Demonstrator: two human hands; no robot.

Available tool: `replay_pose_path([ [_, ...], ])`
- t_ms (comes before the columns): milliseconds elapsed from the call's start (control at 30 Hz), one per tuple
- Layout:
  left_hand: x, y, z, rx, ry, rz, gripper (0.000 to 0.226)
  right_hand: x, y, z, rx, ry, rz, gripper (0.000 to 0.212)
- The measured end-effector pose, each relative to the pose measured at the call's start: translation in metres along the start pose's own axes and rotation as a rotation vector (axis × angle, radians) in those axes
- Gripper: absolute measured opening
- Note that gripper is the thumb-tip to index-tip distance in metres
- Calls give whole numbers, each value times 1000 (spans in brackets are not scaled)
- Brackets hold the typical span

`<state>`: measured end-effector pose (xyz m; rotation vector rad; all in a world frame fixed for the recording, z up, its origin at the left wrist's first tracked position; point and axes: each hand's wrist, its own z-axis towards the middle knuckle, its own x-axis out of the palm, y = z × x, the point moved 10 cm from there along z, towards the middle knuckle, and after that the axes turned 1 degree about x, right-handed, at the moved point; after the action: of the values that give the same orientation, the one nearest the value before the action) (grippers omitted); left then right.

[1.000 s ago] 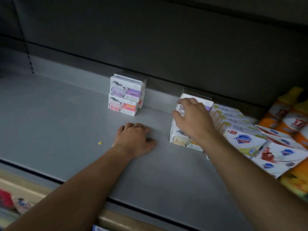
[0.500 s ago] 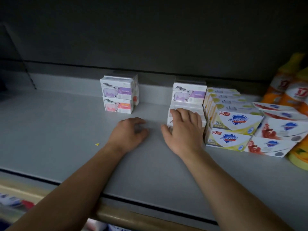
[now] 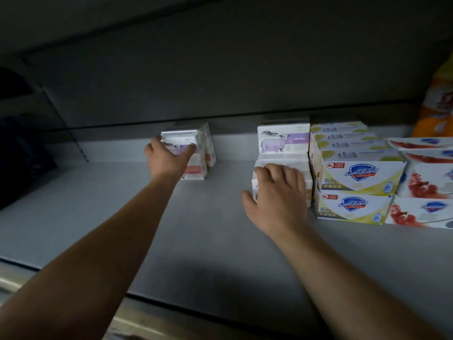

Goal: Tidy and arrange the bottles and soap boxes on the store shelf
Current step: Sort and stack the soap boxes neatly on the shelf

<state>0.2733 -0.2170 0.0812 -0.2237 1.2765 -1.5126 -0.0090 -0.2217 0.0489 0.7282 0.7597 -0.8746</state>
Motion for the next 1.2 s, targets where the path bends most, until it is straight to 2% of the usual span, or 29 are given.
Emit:
replay_pose_path([
  [100, 17, 12, 13, -82, 60, -91, 108, -2, 0, -1, -1, -11, 16, 48],
  [200, 33, 14, 19, -93, 65, -68, 121, -3, 1, -1, -2, -34, 32, 48],
  [333, 29, 11, 20, -49, -4, 53, 115, -6, 1, -2, -4, -62, 50, 47],
  [500, 2, -9, -4, 40, -8, -39, 106, -3, 3, 0, 3, -2, 40, 49],
  [600, 1, -18, -44, -24, 126, -342, 96, -12, 10, 1, -30, -30, 59, 61],
  [700, 20, -17, -91, -186, 359, -575, 79, -30, 26, -1, -185, -96, 371, 78],
  [800, 41, -26, -129, -230, 582, -678, 73, -31, 38, -6, -303, 11, 612, 90],
  [867, 44, -34, -139, -168, 617, -665, 77, -31, 39, -7, -323, 30, 663, 87],
  [933, 42, -36, -138, -119, 588, -636, 84, -33, 33, -5, -291, 7, 687, 81],
  [1033, 36, -28, -129, -143, 541, -725, 71, -34, 19, -1, -154, -38, 788, 78],
  [1133, 38, -25, -126, -165, 619, -865, 68, -24, 3, -1, 82, -13, 1073, 73],
  [1200, 39, -28, -127, -127, 669, -902, 67, -17, -6, -2, 213, 2, 1218, 62],
])
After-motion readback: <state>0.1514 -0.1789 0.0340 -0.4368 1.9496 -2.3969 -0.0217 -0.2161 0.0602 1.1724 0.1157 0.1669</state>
